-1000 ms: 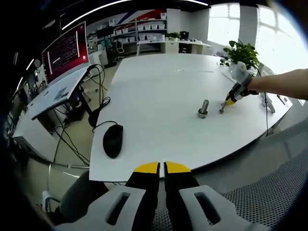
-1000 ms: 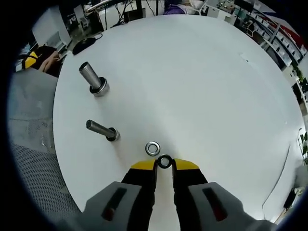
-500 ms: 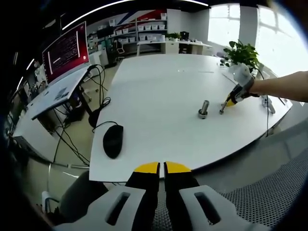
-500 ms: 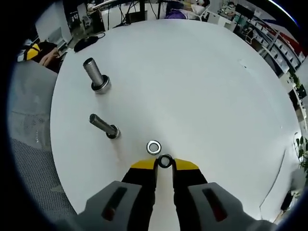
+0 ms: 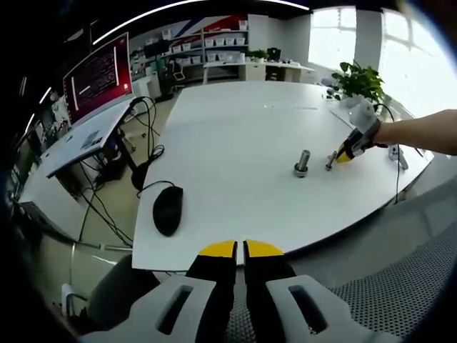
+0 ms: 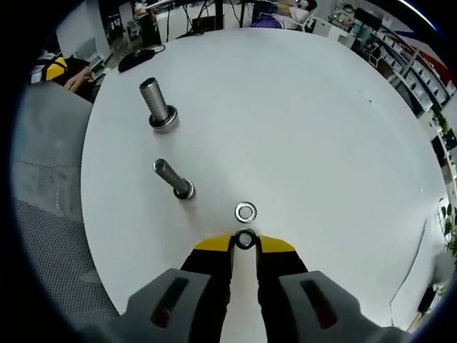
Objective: Place the washer onto the threaded stud by aligning its center hole with the stud, sliding it down to the base, and recovering from edge contact or off-axis alignment until the washer reaches the visible bottom stop.
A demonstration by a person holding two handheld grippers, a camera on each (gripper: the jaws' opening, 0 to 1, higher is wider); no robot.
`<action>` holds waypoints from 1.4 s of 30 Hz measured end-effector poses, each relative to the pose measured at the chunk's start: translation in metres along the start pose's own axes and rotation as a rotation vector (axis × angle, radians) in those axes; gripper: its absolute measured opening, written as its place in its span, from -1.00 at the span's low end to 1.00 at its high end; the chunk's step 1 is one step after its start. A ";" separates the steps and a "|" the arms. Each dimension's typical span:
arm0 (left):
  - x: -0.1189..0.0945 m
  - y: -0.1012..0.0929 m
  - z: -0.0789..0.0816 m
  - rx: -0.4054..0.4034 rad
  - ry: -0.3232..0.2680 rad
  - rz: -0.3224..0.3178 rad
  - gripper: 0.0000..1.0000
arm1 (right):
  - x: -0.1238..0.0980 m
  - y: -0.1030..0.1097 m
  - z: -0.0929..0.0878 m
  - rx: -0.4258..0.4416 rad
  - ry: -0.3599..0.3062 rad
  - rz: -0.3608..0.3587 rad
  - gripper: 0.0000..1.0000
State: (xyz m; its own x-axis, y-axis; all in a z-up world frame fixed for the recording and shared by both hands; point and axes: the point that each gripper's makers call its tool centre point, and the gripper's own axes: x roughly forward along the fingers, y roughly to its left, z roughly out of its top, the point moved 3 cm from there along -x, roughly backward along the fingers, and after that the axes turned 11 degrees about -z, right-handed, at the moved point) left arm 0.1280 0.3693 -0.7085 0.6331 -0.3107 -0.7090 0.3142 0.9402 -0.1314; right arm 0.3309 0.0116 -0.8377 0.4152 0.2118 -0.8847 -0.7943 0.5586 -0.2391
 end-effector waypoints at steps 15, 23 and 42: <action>0.000 0.000 0.001 -0.005 -0.009 -0.002 -0.98 | -0.007 0.021 0.000 -0.074 0.027 0.038 -0.71; 0.000 0.000 0.002 -0.009 -0.015 -0.003 -0.98 | -0.010 0.034 0.001 -0.162 0.072 0.063 -0.71; 0.000 0.000 0.001 -0.006 -0.012 -0.002 -0.98 | -0.013 0.053 -0.002 -0.210 0.057 0.116 -0.71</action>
State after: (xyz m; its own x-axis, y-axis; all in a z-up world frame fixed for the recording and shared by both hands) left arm 0.1287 0.3690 -0.7075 0.6410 -0.3146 -0.7001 0.3115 0.9403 -0.1373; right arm 0.2821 0.0367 -0.8396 0.2952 0.2159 -0.9307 -0.9123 0.3530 -0.2075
